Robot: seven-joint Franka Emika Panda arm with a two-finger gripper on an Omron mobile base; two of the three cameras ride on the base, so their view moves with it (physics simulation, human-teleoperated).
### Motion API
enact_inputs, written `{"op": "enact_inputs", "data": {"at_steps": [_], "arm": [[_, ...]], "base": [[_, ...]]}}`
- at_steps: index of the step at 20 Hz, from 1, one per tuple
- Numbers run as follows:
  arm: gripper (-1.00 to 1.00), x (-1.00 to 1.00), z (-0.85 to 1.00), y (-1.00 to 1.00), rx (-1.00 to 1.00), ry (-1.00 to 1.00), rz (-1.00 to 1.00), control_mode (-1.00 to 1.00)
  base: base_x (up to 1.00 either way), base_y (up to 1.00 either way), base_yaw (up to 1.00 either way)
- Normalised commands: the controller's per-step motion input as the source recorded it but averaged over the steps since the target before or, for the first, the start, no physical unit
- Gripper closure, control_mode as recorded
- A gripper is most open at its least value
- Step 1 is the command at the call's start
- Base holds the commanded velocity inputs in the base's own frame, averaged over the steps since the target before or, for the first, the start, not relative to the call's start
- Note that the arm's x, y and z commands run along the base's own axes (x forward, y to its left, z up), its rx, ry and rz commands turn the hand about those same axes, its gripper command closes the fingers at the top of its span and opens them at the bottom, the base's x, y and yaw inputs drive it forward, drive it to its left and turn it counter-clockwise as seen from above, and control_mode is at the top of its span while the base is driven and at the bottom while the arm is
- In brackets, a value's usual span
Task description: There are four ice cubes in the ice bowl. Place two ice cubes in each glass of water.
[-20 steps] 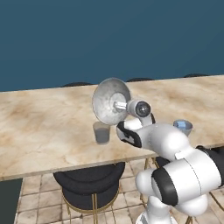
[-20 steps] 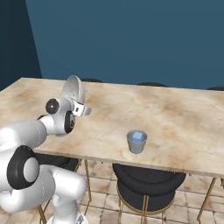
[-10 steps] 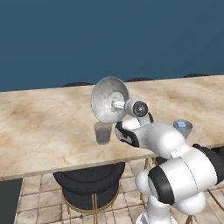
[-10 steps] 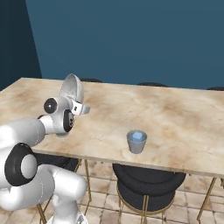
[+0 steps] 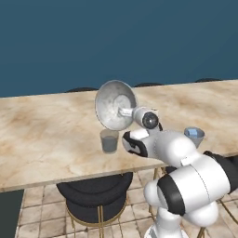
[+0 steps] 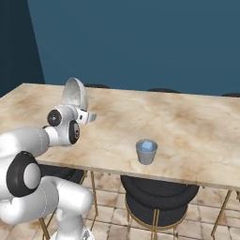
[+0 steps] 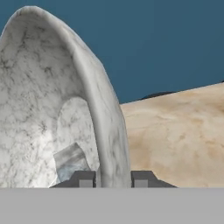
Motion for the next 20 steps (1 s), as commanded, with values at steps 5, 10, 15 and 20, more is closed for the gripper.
{"op": "enact_inputs", "data": {"at_steps": [5, 10, 15, 20], "arm": [[1.00, 0.00, 0.00, 0.00, -0.11, -0.09, 0.07, -1.00], [1.00, 0.00, 0.00, 0.00, -0.07, -0.04, 0.02, -1.00], [1.00, 0.00, 0.00, 0.00, -0.04, -0.02, 0.00, -1.00], [1.00, 0.00, 0.16, 0.14, -0.01, -0.05, 0.00, -1.00]], "base": [[0.00, 0.00, 0.00], [0.00, 0.00, 0.00], [0.00, 0.00, 0.00], [0.00, 0.00, 0.00]]}}
